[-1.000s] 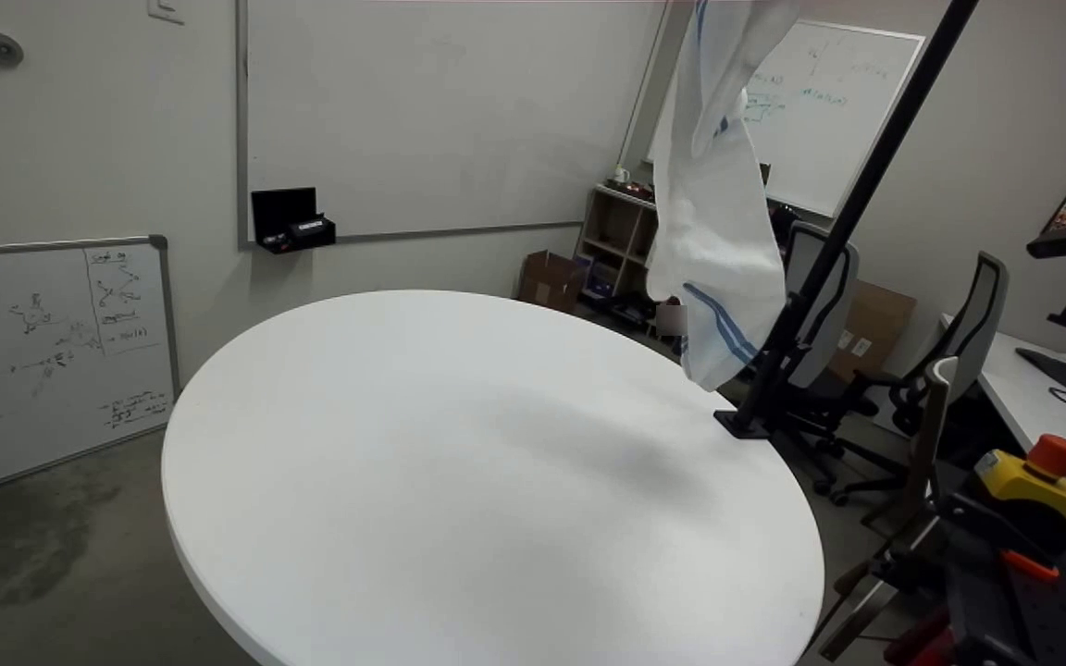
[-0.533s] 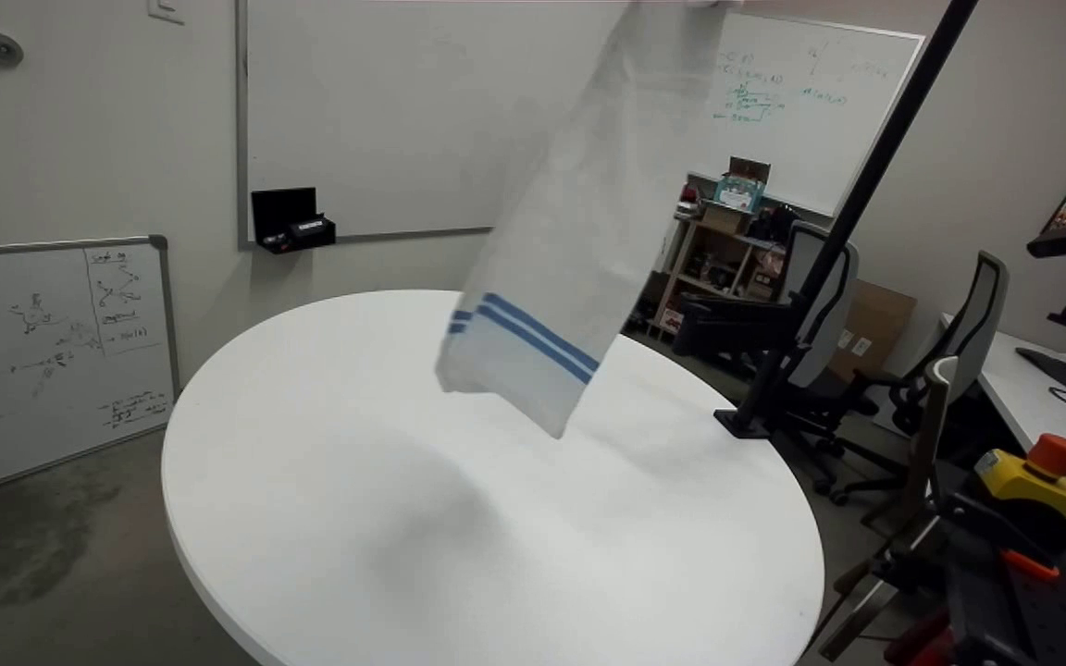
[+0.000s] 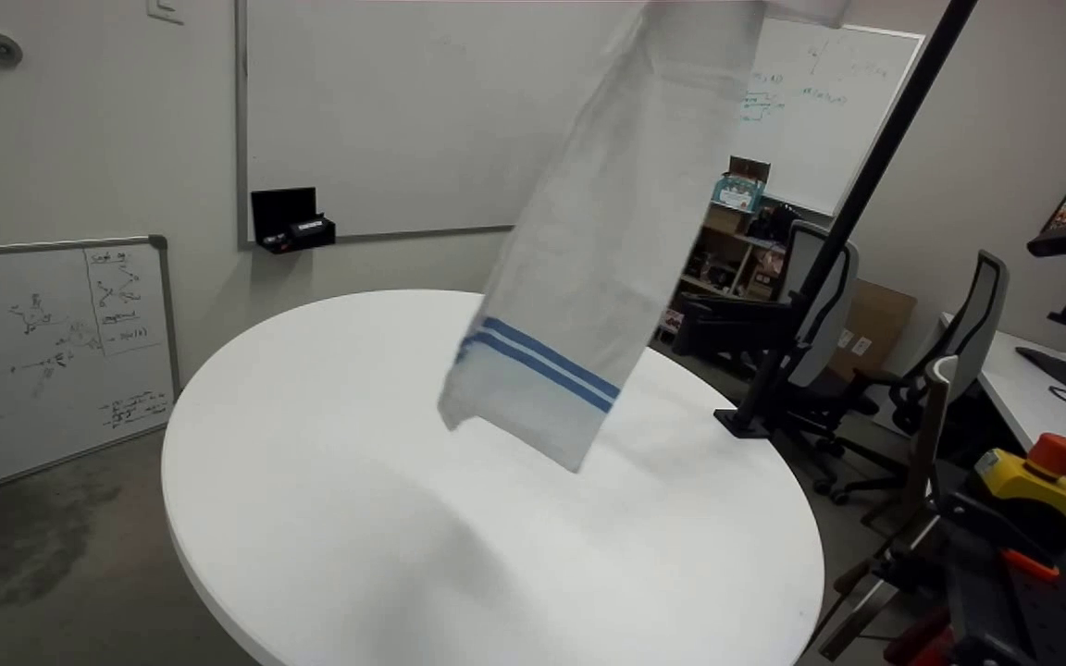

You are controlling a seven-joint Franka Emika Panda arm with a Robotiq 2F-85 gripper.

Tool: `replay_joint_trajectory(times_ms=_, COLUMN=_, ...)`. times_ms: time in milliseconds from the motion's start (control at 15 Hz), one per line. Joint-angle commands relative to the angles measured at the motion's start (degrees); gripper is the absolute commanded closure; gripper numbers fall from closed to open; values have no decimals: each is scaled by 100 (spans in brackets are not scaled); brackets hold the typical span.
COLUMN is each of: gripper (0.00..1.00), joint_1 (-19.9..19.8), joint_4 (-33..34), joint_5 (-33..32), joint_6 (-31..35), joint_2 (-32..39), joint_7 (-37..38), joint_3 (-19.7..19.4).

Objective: Put the white towel on the table

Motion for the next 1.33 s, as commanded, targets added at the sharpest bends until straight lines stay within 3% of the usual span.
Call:
replay_joint_trajectory(times_ms=0, gripper=100, joint_1=-180, joint_4=-301, joint_5=-185, joint_6=184, joint_2=273, joint_7=-26, joint_3=205)
replay_joint_trajectory(times_ms=667, gripper=100, joint_1=-705, joint_4=-947, joint_5=-1589, joint_6=1041, joint_2=1691, joint_7=441, joint_3=559)
replay_joint_trajectory(times_ms=1267, gripper=100, joint_1=-765, joint_4=-1323, joint_5=-2819, joint_6=795, joint_2=2343, joint_7=646, joint_3=533)
